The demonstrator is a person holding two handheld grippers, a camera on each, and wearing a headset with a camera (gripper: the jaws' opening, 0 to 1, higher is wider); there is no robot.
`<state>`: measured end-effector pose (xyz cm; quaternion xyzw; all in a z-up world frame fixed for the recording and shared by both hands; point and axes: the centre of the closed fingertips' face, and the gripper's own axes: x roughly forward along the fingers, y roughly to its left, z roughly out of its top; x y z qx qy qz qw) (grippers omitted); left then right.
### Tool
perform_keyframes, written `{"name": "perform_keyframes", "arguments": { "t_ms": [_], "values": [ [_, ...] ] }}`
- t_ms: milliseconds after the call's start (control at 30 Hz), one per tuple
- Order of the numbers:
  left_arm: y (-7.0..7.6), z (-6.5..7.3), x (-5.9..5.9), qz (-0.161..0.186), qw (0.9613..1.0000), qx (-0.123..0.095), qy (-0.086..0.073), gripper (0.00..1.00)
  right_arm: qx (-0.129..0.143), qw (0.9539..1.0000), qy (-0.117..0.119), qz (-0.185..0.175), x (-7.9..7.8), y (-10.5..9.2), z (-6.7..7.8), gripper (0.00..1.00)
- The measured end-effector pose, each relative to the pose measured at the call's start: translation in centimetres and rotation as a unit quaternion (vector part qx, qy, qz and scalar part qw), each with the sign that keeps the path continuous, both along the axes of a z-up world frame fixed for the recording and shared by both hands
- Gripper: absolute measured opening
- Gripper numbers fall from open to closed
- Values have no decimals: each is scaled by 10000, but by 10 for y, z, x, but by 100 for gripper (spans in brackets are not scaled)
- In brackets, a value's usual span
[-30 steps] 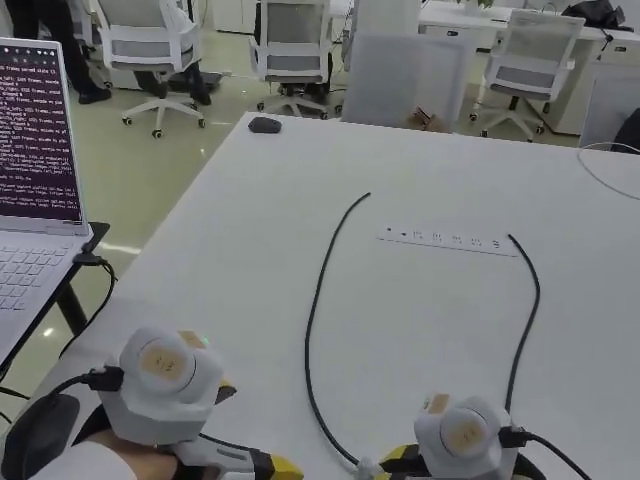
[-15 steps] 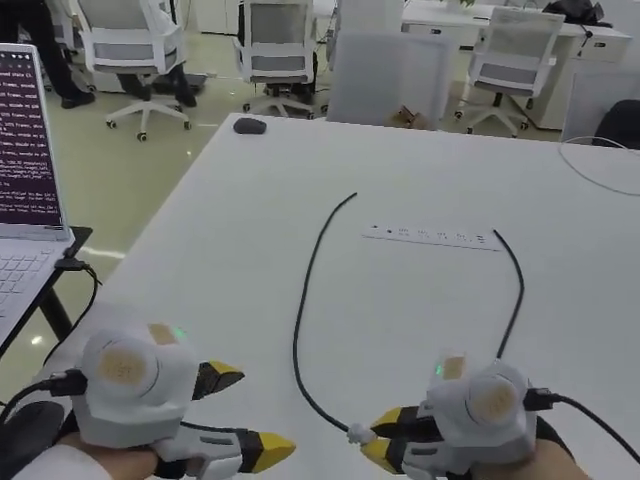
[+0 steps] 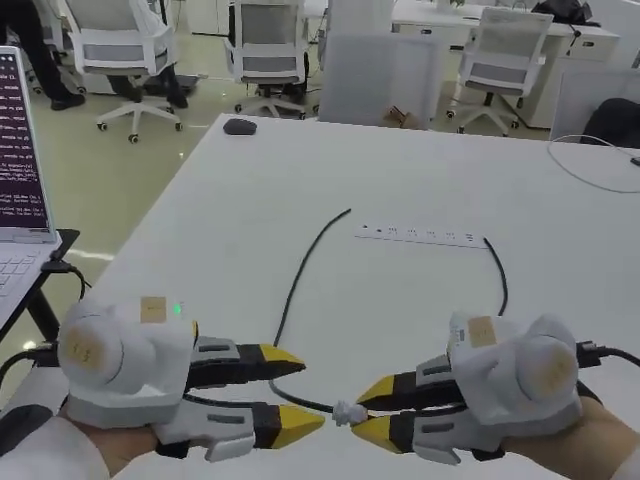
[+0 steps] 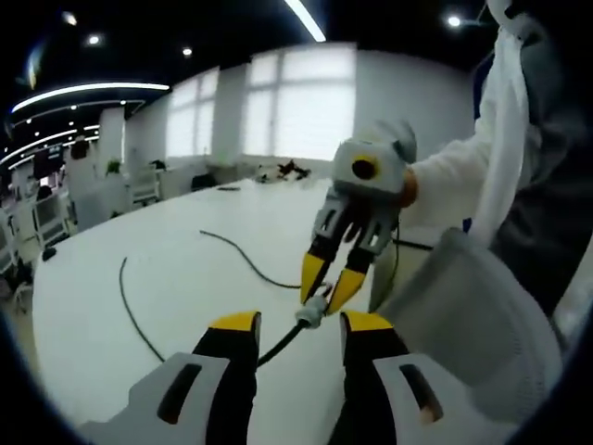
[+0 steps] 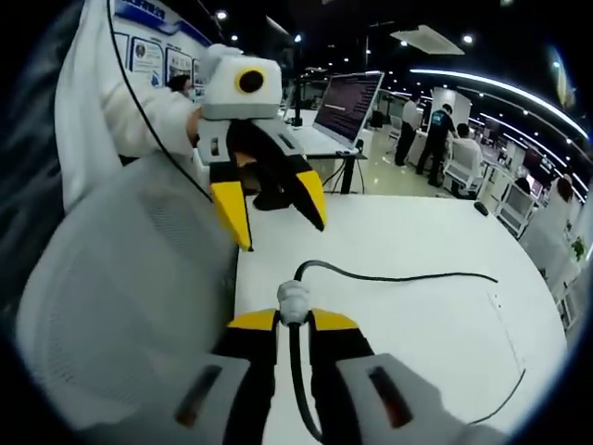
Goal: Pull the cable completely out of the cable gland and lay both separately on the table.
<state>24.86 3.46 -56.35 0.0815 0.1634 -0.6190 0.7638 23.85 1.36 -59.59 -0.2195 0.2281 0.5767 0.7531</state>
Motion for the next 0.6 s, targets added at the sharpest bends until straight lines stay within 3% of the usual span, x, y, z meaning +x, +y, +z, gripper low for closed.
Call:
{"name": "perform_keyframes", "arguments": {
  "t_ms": [200, 333, 433, 600],
  "values": [
    [-8, 1, -12, -339, 9994, -85, 62, 25, 54, 9996, -173, 232, -12, 4, 15, 10],
    [-12, 6, -19, -580, 9981, -186, -74, 25, 201, 9986, -273, 401, -20, 5, 28, 10],
    [-13, 6, -25, -705, 9973, -182, -60, 18, 232, 9978, -377, 487, -23, 3, 34, 10],
    [-19, 17, -28, -749, 9962, -436, -72, 16, 334, 9964, -491, 612, -27, 0, 43, 10]
  ]
}}
